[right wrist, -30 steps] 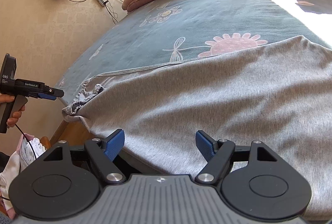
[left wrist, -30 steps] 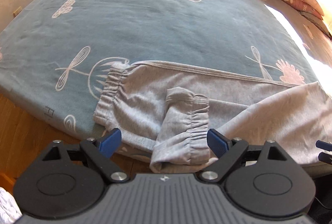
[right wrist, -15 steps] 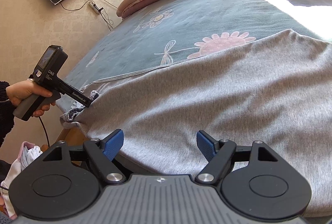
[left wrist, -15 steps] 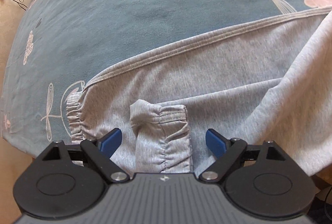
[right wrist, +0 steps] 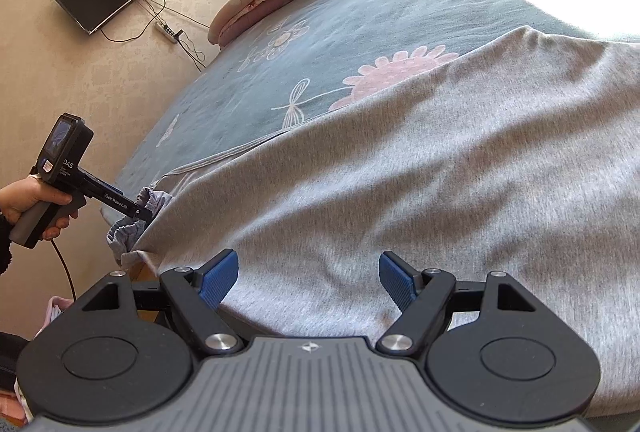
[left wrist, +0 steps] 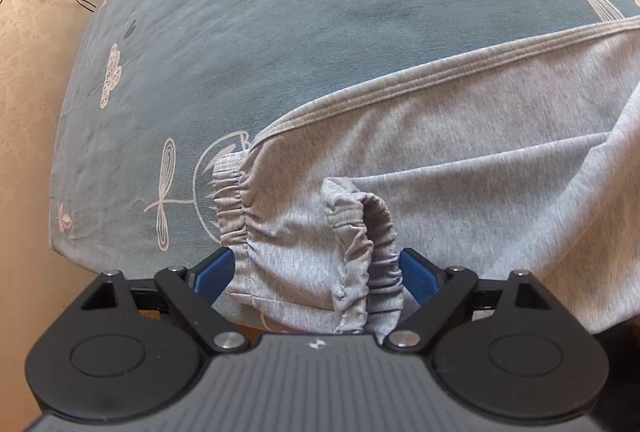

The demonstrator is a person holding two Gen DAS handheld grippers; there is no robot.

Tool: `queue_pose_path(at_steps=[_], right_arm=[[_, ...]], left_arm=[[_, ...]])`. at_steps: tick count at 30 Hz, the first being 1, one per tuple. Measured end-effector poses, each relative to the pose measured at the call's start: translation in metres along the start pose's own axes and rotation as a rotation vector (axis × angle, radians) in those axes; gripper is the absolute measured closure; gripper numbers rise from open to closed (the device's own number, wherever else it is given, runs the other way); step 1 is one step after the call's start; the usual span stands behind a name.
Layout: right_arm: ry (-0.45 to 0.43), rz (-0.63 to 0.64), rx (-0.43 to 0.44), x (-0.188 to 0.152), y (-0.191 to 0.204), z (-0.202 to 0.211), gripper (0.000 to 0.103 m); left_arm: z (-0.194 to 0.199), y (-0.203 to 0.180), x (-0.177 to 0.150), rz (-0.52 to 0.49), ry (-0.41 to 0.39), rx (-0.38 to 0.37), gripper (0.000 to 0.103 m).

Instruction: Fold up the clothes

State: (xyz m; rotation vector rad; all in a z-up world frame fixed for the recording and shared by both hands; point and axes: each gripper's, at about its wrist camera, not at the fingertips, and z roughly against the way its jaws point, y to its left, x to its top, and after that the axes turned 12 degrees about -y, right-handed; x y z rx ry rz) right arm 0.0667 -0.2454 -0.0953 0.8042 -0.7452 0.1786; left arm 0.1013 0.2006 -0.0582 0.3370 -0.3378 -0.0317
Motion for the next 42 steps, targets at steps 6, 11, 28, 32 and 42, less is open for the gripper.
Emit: queue_pose_path(at_steps=[6,11,28,32,42], right_arm=[[0.014,0.004,-0.007,-0.001,0.002,-0.003,0.022],[0.022,0.024,-0.024,-0.001,0.008,-0.005,0.022],[0.087,0.08,-0.044,-0.009,0.029,-0.02,0.017],[0.081,0.116,-0.036,-0.01,0.036,-0.018,0.017],[0.054,0.192,0.005,-0.011,0.057,-0.017,0.017]], left_arm=[[-0.021,0.034,-0.019,0.175,0.026,-0.115,0.015],[-0.02,0.058,-0.029,0.193,0.005,-0.047,0.018],[-0.043,0.107,-0.035,0.349,-0.067,-0.224,0.023],[-0.052,0.111,-0.036,0.336,-0.086,-0.218,0.02],[0.003,0.117,-0.072,0.497,-0.317,-0.352,0.018]])
